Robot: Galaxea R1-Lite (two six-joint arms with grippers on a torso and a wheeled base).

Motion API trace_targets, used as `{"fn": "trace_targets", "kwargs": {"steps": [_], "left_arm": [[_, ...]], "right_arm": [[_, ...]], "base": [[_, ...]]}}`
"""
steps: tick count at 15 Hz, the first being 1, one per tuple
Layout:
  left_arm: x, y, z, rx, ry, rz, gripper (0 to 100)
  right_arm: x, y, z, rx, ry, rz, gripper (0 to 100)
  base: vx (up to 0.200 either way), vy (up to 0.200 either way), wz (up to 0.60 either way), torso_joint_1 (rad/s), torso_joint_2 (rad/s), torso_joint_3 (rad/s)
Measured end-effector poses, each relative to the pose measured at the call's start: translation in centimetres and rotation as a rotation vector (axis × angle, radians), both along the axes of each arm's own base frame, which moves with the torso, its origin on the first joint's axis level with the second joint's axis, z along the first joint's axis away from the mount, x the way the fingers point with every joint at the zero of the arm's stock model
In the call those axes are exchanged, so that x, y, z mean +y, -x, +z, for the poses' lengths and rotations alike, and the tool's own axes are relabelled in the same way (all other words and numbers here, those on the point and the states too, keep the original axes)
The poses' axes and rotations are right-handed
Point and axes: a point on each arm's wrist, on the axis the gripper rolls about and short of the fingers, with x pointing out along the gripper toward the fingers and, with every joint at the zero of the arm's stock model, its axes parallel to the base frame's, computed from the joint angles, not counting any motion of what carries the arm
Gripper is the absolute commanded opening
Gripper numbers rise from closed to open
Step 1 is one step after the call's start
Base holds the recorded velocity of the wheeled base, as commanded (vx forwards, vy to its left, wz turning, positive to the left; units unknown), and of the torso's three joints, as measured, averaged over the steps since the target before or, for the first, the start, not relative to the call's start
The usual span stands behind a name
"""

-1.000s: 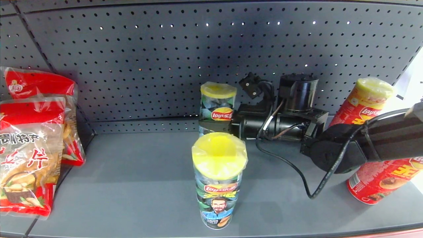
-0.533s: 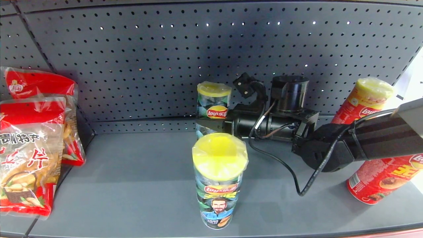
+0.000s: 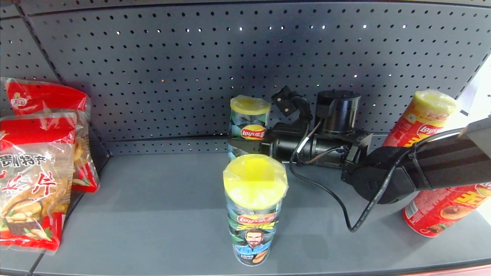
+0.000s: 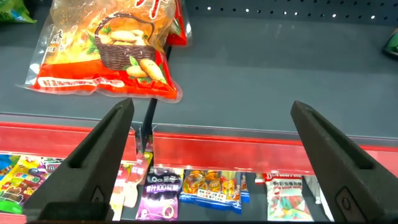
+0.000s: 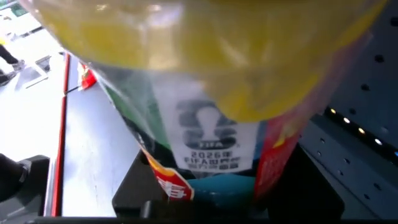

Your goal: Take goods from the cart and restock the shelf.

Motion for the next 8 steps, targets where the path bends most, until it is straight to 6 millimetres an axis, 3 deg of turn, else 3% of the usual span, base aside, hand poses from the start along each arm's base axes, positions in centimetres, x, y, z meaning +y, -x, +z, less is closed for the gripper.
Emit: {"fn": "trace_targets", "kwargs": {"steps": [5,6,8], "left_arm": [[0.0,0.0,0.0,0.0,0.0,0.0,100],[0.0,0.0,0.0,0.0,0.0,0.0,100],[0.0,0.0,0.0,0.0,0.0,0.0,100]], "right_arm": [[0.0,0.7,-0.1,0.02,0.005,0.007,0],[-0.1,0.9,-0.2,0.023,0.006,0.011,100],[-0.1,1.3,-0.3,0.034,0.013,0.02,100]], "base": [[0.0,0.0,0.0,0.0,0.0,0.0],[0.0,0.0,0.0,0.0,0.0,0.0],[0.0,0.0,0.0,0.0,0.0,0.0]]}}
